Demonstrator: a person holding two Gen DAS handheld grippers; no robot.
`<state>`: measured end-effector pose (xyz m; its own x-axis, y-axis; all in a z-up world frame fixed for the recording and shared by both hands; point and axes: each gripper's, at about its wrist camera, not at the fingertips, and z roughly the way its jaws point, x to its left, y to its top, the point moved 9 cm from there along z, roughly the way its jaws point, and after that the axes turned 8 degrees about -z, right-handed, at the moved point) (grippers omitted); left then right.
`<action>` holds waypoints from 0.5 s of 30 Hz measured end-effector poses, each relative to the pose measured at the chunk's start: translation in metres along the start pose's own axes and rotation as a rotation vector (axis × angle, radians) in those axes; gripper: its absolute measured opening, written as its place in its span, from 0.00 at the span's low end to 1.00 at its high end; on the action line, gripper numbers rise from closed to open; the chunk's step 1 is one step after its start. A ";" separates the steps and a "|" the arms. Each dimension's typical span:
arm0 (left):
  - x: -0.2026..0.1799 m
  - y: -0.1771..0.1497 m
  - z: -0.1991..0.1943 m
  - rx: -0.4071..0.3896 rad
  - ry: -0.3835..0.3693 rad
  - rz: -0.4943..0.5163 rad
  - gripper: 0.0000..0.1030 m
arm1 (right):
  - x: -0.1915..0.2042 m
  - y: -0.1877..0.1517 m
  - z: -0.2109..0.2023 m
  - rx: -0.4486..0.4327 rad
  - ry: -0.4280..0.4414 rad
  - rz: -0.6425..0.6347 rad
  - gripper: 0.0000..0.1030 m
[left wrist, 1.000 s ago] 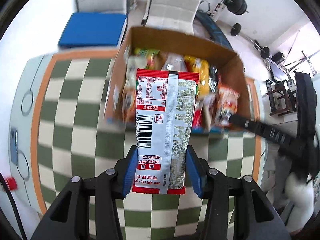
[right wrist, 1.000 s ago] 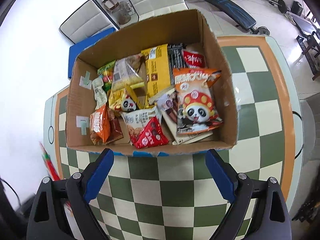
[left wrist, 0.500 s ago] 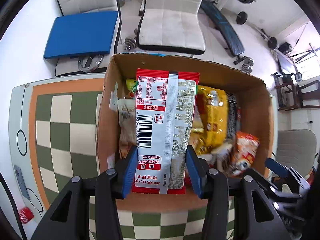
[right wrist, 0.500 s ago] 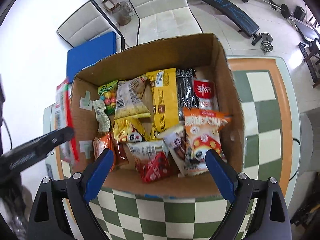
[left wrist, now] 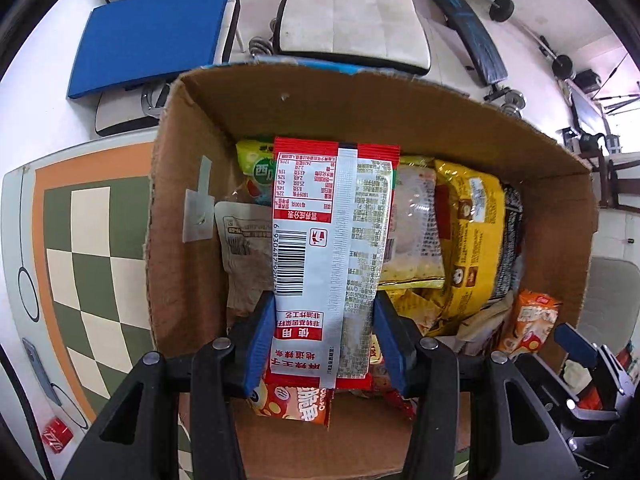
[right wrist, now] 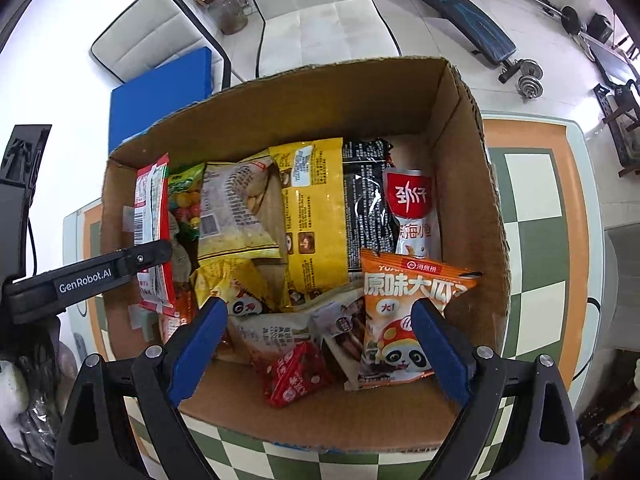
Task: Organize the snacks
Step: 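Carry the strip pack over the box, lower it inside, open left gripper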
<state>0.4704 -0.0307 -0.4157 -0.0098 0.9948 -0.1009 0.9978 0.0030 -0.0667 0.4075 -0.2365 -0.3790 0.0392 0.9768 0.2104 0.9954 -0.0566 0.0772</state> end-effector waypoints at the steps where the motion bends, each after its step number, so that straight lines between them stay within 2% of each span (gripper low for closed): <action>1: 0.000 -0.001 0.002 0.009 0.005 0.000 0.45 | -0.002 0.000 0.002 0.005 0.000 0.004 0.92; 6: 0.002 -0.002 0.012 0.040 0.013 -0.017 0.46 | -0.001 0.002 0.011 0.025 0.000 0.000 0.92; 8: 0.002 -0.002 0.012 0.037 0.008 -0.027 0.51 | -0.001 0.003 0.012 0.026 0.002 -0.001 0.92; 10: 0.003 -0.001 0.009 0.023 0.020 -0.019 0.74 | 0.001 0.003 0.014 0.033 0.013 -0.005 0.92; 12: 0.001 -0.001 0.008 0.018 0.022 -0.016 0.88 | 0.003 0.002 0.015 0.042 0.020 -0.010 0.94; 15: -0.001 -0.003 0.005 0.018 0.021 -0.015 0.88 | 0.005 0.002 0.017 0.045 0.017 -0.016 0.94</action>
<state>0.4669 -0.0318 -0.4199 -0.0231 0.9966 -0.0791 0.9962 0.0163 -0.0857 0.4114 -0.2286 -0.3940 0.0217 0.9739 0.2258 0.9988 -0.0309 0.0373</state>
